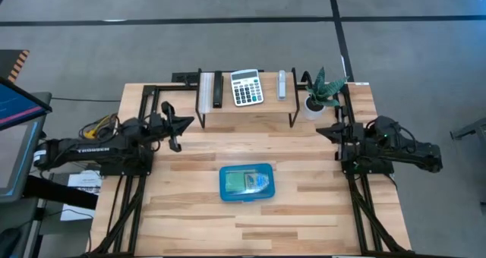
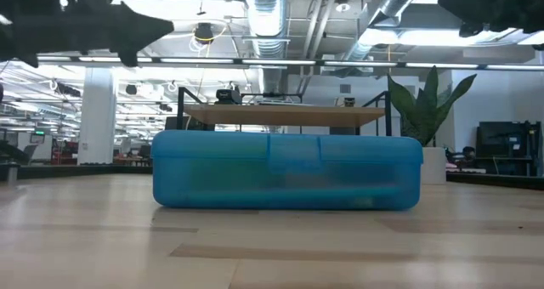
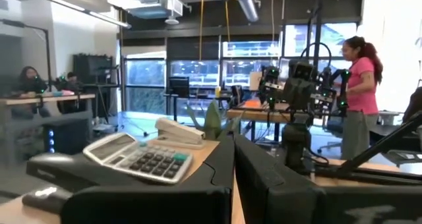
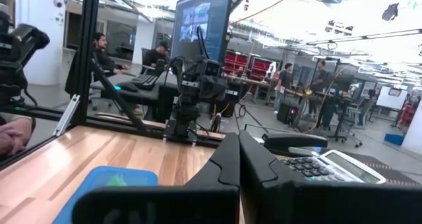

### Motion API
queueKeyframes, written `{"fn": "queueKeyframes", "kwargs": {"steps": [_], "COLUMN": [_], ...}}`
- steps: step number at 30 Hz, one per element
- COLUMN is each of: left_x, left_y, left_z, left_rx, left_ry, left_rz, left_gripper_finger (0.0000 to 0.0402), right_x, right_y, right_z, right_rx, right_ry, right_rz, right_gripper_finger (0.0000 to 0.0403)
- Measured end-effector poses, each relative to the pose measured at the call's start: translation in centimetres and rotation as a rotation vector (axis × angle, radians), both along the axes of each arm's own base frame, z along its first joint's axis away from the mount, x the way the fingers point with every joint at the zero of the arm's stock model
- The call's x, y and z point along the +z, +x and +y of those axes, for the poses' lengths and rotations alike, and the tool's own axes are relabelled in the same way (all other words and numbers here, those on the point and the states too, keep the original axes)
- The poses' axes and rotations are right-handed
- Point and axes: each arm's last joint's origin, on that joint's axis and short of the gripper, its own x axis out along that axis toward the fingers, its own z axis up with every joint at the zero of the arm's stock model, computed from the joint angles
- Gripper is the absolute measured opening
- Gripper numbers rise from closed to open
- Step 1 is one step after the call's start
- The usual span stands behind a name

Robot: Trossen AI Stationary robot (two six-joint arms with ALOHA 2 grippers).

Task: Pack school essentials
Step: Return to Home Position

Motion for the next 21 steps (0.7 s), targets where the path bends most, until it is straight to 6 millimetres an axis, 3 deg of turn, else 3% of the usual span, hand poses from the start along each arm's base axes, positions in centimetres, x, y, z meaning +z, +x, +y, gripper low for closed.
{"fn": "queueKeyframes", "kwargs": {"steps": [8, 14, 21], "left_x": [0.9, 0.3, -0.5], "left_y": [-2.4, -4.6, -4.3], "left_z": [-0.7, -1.2, -1.3], "left_rx": [0.009, 0.028, -0.036], "left_ry": [-0.015, -0.062, -0.086], "left_rz": [0.036, 0.079, 0.164], "left_gripper_finger": [0.0000, 0.0000, 0.0000], "right_x": [0.1, 0.0, -2.1], "right_y": [0.0, 0.0, 0.8], "right_z": [-0.1, -0.4, -0.9], "right_rx": [-0.018, -0.059, -0.093], "right_ry": [-0.035, -0.031, 0.001], "right_rz": [-0.009, 0.001, 0.033], "right_gripper_finger": [0.0008, 0.0008, 0.0008]}}
